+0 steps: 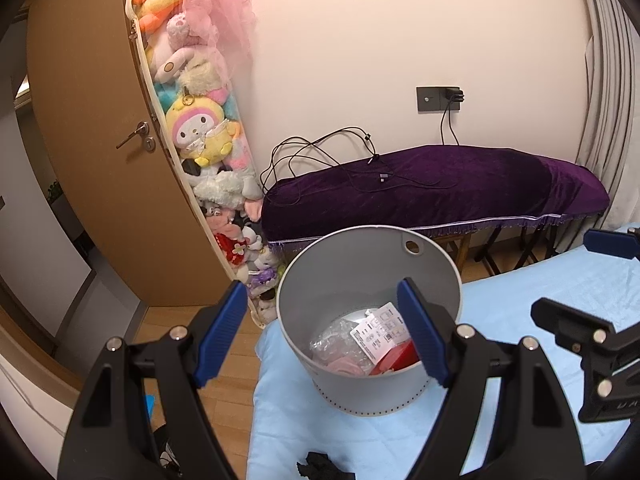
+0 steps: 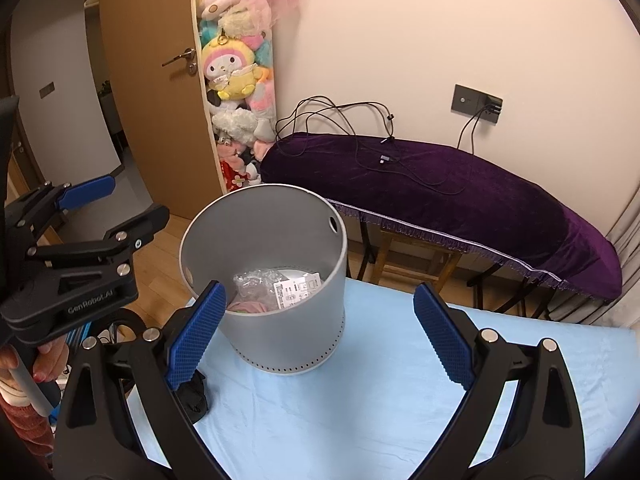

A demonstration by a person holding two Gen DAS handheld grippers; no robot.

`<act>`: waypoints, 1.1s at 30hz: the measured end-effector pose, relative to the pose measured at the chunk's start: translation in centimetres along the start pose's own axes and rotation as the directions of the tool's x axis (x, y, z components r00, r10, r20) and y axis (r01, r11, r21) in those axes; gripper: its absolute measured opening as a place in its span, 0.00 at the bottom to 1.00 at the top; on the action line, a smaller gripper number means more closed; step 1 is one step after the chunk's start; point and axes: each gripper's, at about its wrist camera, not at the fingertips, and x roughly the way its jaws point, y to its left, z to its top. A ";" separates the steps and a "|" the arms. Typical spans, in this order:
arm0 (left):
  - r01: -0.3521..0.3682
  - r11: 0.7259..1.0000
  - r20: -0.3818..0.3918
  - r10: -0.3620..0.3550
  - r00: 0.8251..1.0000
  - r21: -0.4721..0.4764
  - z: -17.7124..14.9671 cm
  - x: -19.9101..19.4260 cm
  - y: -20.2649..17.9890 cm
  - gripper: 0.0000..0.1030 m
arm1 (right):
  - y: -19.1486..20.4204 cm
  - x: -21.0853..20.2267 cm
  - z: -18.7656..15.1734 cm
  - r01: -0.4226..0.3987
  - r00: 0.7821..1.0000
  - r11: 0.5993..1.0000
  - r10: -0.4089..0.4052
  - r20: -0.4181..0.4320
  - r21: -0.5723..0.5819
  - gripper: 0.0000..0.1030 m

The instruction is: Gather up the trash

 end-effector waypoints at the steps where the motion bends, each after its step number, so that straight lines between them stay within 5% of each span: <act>1: 0.004 1.000 0.002 -0.004 1.000 0.001 0.1 0.0 -0.2 0.75 | -0.2 -0.2 -0.2 0.005 1.000 1.000 -0.005 0.002 0.004 0.89; 11: 0.105 0.992 0.012 -0.106 0.994 0.063 1.3 0.5 -5.6 0.75 | -4.3 -3.8 -4.0 0.064 0.997 0.994 -0.067 0.030 0.088 0.89; 20: 0.255 0.953 0.047 -0.266 0.963 0.163 2.2 -1.1 -14.2 0.75 | -10.9 -9.7 -10.9 0.204 0.975 0.955 -0.218 0.043 0.215 0.89; 27: 0.404 0.873 0.033 -0.429 0.903 0.272 0.8 -4.8 -23.0 0.75 | -15.5 -16.0 -17.8 0.350 0.923 0.875 -0.383 0.035 0.336 0.89; 33: 0.537 0.759 -0.021 -0.571 0.821 0.369 -1.9 -9.0 -31.5 0.75 | -18.5 -22.1 -25.0 0.475 0.850 0.746 -0.527 -0.022 0.467 0.89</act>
